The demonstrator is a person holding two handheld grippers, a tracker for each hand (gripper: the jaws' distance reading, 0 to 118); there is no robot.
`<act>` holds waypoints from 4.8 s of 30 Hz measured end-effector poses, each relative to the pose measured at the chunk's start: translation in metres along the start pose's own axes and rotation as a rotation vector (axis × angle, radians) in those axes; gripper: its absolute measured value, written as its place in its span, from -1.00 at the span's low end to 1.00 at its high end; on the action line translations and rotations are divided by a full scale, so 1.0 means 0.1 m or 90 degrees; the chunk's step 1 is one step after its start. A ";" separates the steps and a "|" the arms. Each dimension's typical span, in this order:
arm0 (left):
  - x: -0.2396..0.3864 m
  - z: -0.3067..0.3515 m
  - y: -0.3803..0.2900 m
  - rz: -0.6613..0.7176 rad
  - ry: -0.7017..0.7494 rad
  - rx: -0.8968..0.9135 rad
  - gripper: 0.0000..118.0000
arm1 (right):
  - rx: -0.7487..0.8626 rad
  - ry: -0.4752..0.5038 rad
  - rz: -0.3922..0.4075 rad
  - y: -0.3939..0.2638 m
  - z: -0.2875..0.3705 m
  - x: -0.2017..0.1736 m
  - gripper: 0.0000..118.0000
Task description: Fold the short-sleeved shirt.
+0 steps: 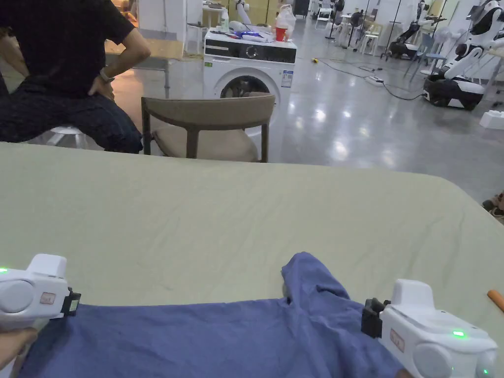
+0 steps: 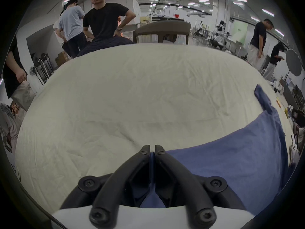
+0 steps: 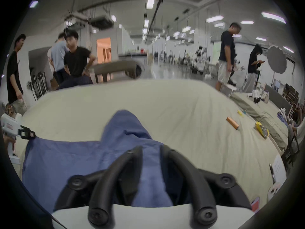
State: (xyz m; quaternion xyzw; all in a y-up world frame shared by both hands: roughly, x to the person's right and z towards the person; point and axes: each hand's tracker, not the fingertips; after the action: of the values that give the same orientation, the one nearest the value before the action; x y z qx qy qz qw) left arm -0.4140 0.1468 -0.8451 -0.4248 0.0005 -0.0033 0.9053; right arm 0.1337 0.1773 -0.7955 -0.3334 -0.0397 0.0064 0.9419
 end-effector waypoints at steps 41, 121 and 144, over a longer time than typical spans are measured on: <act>-0.18 2.45 0.53 0.025 0.007 0.306 -1.00 | 0.230 0.045 0.026 1.23 1.58 0.21 -0.95; -0.31 3.03 -2.41 0.064 -0.012 0.203 -1.00 | 0.054 -0.003 0.134 -1.45 2.74 0.32 -0.94; -0.04 2.47 -2.82 0.039 -0.016 0.168 -0.13 | 0.042 -0.014 0.089 -1.93 2.66 -0.07 0.22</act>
State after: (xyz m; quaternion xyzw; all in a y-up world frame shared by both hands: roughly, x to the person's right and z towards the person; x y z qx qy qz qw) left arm -0.4184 0.1567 -0.4708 -0.3018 0.0020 0.0293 0.9529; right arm 0.1029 0.1940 -0.4691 -0.3039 -0.0263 0.0773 0.9492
